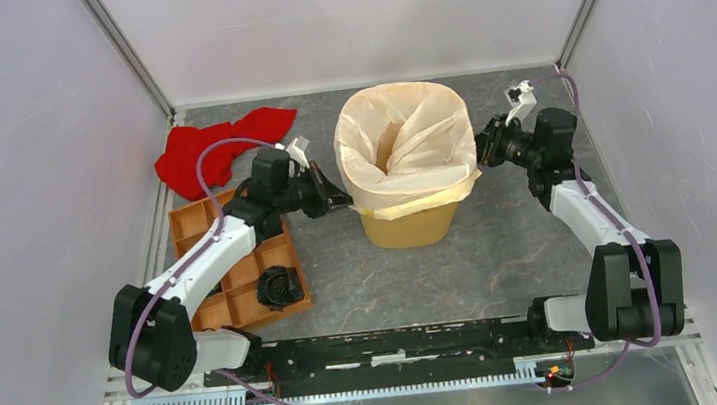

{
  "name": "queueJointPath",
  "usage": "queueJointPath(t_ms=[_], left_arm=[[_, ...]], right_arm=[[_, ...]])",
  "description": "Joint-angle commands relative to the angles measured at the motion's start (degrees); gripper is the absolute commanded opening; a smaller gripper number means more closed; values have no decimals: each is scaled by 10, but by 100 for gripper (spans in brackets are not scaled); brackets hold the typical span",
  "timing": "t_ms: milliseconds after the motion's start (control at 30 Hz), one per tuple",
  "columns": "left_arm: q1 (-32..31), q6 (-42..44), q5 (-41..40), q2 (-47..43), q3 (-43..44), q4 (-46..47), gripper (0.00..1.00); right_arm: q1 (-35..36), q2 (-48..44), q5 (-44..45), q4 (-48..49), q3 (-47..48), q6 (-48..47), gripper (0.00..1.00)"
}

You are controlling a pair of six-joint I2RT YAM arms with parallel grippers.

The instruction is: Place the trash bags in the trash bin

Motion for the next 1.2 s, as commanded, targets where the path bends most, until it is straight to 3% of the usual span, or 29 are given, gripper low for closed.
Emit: queueJointPath(t_ms=[0, 167, 333, 467, 600, 667, 767, 833, 1033, 1167], left_arm=[[-15, -9, -2, -19, 1, 7, 2], [-15, 12, -14, -34, 17, -26, 2], [-15, 15, 2, -41, 25, -34, 2], [-15, 22, 9, -45, 37, -45, 2], [-15, 24, 14, -46, 40, -43, 2], [-15, 24, 21, -44, 40, -41, 2], [-15, 20, 29, -47, 36, -37, 2], [-15, 18, 28, -53, 32, -33, 2], [-15, 14, 28, -65, 27, -35, 2], [-15, 6, 30, -70, 24, -32, 2]], right_arm=[[15, -19, 127, -215, 73, -155, 30], [37, -99, 354, -365, 109, -234, 63], [56, -198, 413, -455, 131, -240, 76], [57, -277, 339, -516, 122, -247, 89], [57, -345, 172, -532, 110, -226, 98], [57, -377, 49, -482, 85, -170, 98], [57, -415, -85, -311, 3, -19, 98], [56, -433, -71, -268, -23, 12, 98], [57, -405, -38, -293, -18, -13, 98], [57, -398, -64, -222, -38, 55, 91]])
